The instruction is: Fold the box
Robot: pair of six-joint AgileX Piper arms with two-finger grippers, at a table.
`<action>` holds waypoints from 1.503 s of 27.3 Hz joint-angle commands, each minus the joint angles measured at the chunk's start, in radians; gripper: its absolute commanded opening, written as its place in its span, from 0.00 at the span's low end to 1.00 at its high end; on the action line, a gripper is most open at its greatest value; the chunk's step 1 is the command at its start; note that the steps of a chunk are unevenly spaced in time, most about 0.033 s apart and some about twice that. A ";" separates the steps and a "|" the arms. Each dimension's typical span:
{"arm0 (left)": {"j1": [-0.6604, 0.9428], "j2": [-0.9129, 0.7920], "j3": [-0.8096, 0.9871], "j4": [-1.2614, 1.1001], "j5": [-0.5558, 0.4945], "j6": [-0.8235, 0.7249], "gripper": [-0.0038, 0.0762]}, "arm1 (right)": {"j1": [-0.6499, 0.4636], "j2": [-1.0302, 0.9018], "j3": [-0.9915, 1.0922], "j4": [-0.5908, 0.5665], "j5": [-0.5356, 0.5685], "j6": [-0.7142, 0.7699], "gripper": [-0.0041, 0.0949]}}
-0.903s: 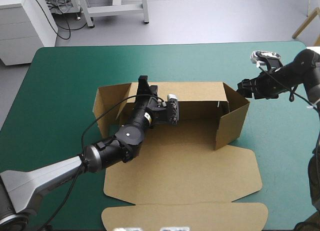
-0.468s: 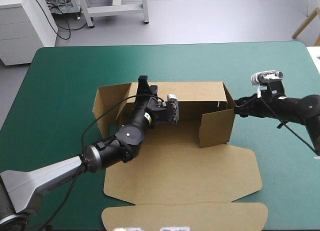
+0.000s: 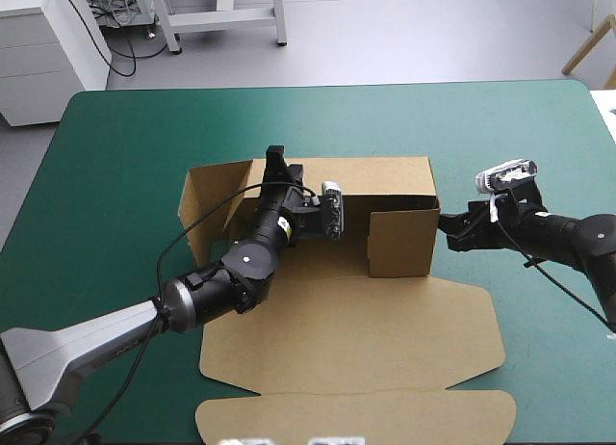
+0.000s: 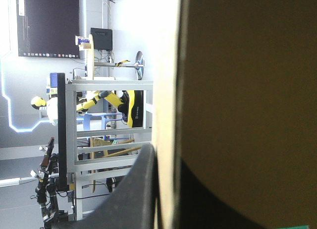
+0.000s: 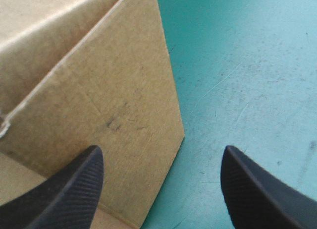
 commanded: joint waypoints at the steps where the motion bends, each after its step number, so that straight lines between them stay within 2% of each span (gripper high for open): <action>1: -0.006 -0.029 -0.015 -0.005 0.027 -0.021 0.04 | -0.004 -0.029 -0.024 0.031 0.038 -0.017 0.66; 6: -0.006 -0.029 -0.015 -0.005 0.029 -0.021 0.04 | -0.004 -0.029 -0.024 -0.009 0.091 -0.002 0.66; 18: -0.006 -0.029 -0.015 -0.005 0.029 -0.010 0.04 | -0.002 -0.029 -0.024 -0.001 0.198 0.013 0.65; 28: -0.002 -0.029 -0.015 -0.005 0.033 -0.010 0.04 | -0.002 -0.029 -0.018 -0.061 0.300 0.088 0.65; 33: -0.002 -0.029 -0.015 -0.005 0.031 -0.010 0.04 | 0.000 -0.029 -0.018 -0.051 0.311 0.086 0.64; 34: -0.002 -0.029 -0.015 -0.005 0.031 -0.010 0.04 | 0.034 -0.029 -0.013 -0.051 0.305 0.086 0.64; 35: -0.002 -0.029 -0.015 -0.005 0.031 -0.010 0.04 | 0.059 -0.029 -0.008 -0.053 0.289 0.086 0.64; 37: -0.002 -0.029 -0.015 -0.005 0.031 -0.010 0.04 | 0.155 -0.029 0.011 -0.053 0.167 0.084 0.64; 38: -0.002 -0.029 -0.015 -0.005 0.031 -0.014 0.04 | 0.236 -0.029 0.022 -0.051 0.038 0.102 0.64; 39: -0.002 -0.029 -0.015 -0.005 0.033 -0.014 0.04 | 0.269 -0.029 0.023 -0.054 -0.015 0.114 0.64; 40: -0.002 -0.029 -0.015 -0.005 0.033 -0.014 0.04 | 0.340 -0.029 0.026 -0.061 -0.156 0.141 0.64; 41: -0.002 -0.029 -0.015 -0.007 0.033 -0.014 0.04 | 0.369 -0.029 0.026 -0.064 -0.221 0.152 0.64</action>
